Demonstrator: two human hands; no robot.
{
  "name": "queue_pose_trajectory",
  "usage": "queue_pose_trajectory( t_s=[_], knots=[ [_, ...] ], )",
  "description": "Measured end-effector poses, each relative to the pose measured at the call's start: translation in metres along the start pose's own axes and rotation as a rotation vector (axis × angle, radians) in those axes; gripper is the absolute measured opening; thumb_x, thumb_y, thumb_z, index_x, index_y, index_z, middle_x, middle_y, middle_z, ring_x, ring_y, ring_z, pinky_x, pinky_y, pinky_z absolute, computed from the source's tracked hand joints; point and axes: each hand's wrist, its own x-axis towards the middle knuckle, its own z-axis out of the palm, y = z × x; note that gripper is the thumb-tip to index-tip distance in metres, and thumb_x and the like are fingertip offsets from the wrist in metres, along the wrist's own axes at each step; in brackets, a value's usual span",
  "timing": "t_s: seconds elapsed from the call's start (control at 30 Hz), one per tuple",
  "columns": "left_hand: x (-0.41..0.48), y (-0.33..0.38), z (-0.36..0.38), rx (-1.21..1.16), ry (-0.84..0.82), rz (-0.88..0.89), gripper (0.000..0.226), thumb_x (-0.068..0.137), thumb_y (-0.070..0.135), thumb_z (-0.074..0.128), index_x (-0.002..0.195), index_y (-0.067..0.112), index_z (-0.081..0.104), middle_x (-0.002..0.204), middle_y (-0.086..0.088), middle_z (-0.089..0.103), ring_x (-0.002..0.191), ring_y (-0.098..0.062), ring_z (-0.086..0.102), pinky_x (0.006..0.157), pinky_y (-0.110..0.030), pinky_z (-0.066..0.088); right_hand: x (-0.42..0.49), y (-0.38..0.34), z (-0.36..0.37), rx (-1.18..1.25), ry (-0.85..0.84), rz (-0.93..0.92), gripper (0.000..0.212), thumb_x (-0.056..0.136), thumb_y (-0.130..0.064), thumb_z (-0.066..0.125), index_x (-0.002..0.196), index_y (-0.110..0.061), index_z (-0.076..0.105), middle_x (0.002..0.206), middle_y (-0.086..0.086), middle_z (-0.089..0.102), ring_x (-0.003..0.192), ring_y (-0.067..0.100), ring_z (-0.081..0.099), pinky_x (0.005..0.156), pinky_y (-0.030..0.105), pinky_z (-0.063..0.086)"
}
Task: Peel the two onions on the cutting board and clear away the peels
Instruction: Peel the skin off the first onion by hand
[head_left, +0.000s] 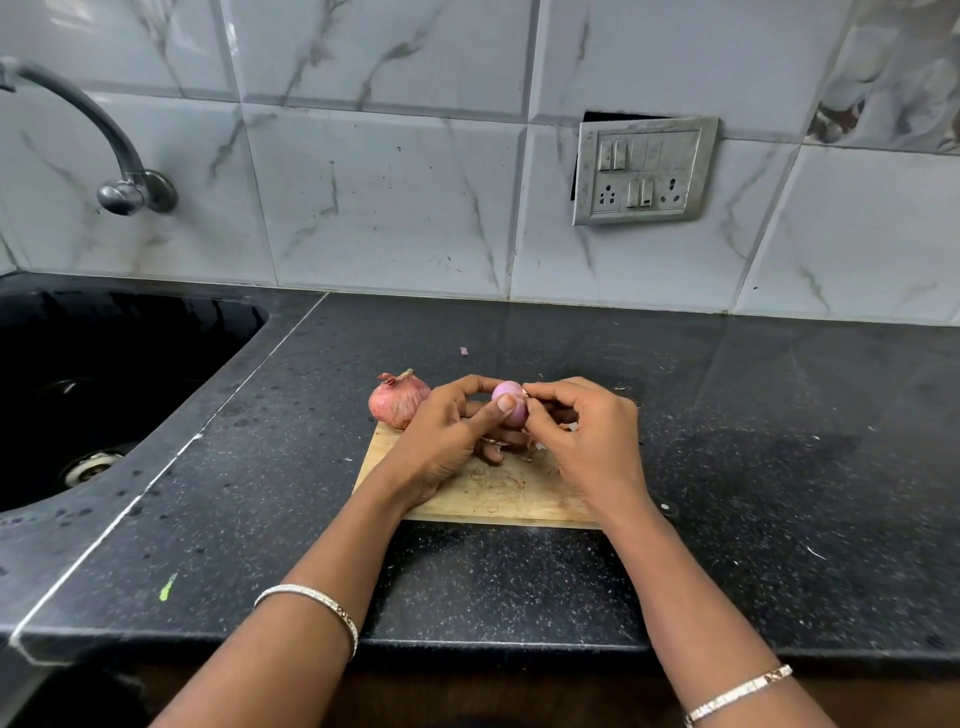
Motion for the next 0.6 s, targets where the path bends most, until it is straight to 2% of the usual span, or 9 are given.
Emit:
queue_pose_trajectory(
  t_s=[0.13, 0.3, 0.4, 0.6],
  knots=[
    [-0.0005, 0.0002, 0.0008, -0.011, -0.021, -0.012, 0.029, 0.105, 0.023, 0.051, 0.124, 0.002, 0.061, 0.104, -0.018, 0.077, 0.092, -0.031, 0.077, 0.058, -0.022, 0.057, 0.0009, -0.0001, -0.0015, -0.02, 0.039, -0.024, 0.023, 0.081, -0.006, 0.07, 0.094, -0.02, 0.082, 0.086, -0.009, 0.077, 0.077, 0.003, 0.07, 0.071, 0.026, 0.057],
    [-0.0003, 0.0016, 0.0001, -0.038, -0.002, -0.001, 0.033, 0.105, 0.023, 0.051, 0.126, -0.001, 0.061, 0.108, -0.022, 0.075, 0.093, -0.032, 0.076, 0.059, -0.024, 0.057, 0.0006, -0.0058, -0.0035, 0.102, -0.005, 0.054, 0.013, 0.085, -0.021, 0.078, 0.097, -0.023, 0.082, 0.089, -0.013, 0.077, 0.081, -0.001, 0.071, 0.074, 0.024, 0.059],
    [0.0002, 0.0006, -0.0009, -0.029, -0.007, -0.005, 0.033, 0.105, 0.023, 0.052, 0.126, 0.0, 0.061, 0.107, -0.023, 0.075, 0.097, -0.037, 0.075, 0.06, -0.023, 0.059, 0.0009, -0.0047, -0.0047, 0.103, -0.007, 0.064, 0.011, 0.086, -0.021, 0.078, 0.096, -0.023, 0.082, 0.087, -0.012, 0.076, 0.082, 0.002, 0.071, 0.076, 0.028, 0.058],
    [0.0008, -0.0005, -0.0016, 0.011, -0.028, -0.023, 0.036, 0.106, 0.028, 0.049, 0.123, -0.001, 0.064, 0.104, -0.024, 0.075, 0.095, -0.038, 0.075, 0.06, -0.024, 0.057, -0.0016, -0.0025, -0.0009, 0.004, 0.012, -0.034, 0.011, 0.086, -0.02, 0.077, 0.095, -0.017, 0.083, 0.079, -0.006, 0.074, 0.072, 0.007, 0.069, 0.066, 0.032, 0.057]
  ],
)
